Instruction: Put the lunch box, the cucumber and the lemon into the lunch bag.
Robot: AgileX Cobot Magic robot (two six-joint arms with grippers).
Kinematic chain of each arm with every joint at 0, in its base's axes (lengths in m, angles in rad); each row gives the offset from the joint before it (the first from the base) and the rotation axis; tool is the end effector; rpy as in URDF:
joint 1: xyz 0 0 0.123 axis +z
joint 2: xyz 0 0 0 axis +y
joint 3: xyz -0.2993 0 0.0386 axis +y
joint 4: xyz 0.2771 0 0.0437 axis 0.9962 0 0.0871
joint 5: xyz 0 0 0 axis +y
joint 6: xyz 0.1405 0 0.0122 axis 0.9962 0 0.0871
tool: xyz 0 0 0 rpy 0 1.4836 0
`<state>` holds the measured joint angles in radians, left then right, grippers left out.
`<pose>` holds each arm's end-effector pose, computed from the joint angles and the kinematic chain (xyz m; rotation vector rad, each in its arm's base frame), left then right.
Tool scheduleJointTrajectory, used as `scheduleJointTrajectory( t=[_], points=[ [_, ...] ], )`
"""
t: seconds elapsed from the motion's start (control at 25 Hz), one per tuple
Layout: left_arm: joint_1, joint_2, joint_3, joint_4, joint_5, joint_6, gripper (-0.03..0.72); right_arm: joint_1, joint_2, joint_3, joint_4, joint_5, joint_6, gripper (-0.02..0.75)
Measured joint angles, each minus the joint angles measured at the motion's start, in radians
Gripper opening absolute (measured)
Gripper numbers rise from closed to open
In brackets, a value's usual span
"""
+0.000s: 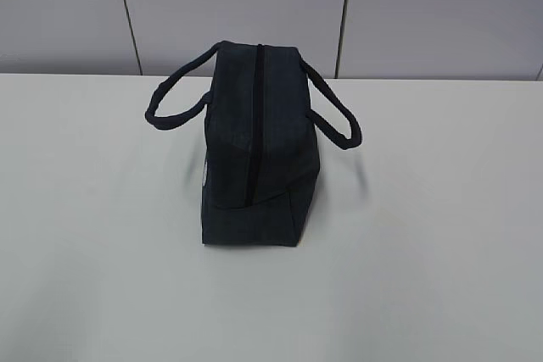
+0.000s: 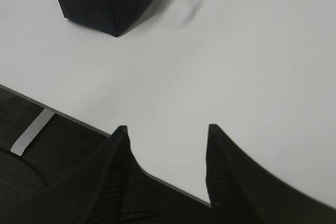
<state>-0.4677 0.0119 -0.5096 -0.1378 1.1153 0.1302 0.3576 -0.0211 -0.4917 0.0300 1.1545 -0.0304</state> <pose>0.0321 -0.0357 0.2654 0.6331 2.0175 -0.3689 0.0359 0.0176 0.2550 -0.4146 2.0928 0.2295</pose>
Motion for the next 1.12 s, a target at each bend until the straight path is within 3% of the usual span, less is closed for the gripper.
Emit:
scheduleJointTrajectory(
  t=[0.28,0.84,0.96,1.12],
  points=[
    [0.036,0.000,0.000,0.000,0.000,0.000,0.321,-0.038,0.000,0.000,-0.002,-0.002,0.000,0.351],
    [0.387,0.000,0.000,0.000,-0.002,0.000,0.321,-0.363,0.000,0.000,-0.002,-0.004,0.000,0.350],
    [0.409,0.000,0.000,0.000,-0.002,0.000,0.321,-0.418,0.000,0.000,-0.002,-0.004,0.000,0.350],
    [0.410,0.000,0.000,0.000,-0.002,0.000,0.321,-0.431,0.000,0.000,-0.002,-0.004,0.000,0.350]
  ],
)
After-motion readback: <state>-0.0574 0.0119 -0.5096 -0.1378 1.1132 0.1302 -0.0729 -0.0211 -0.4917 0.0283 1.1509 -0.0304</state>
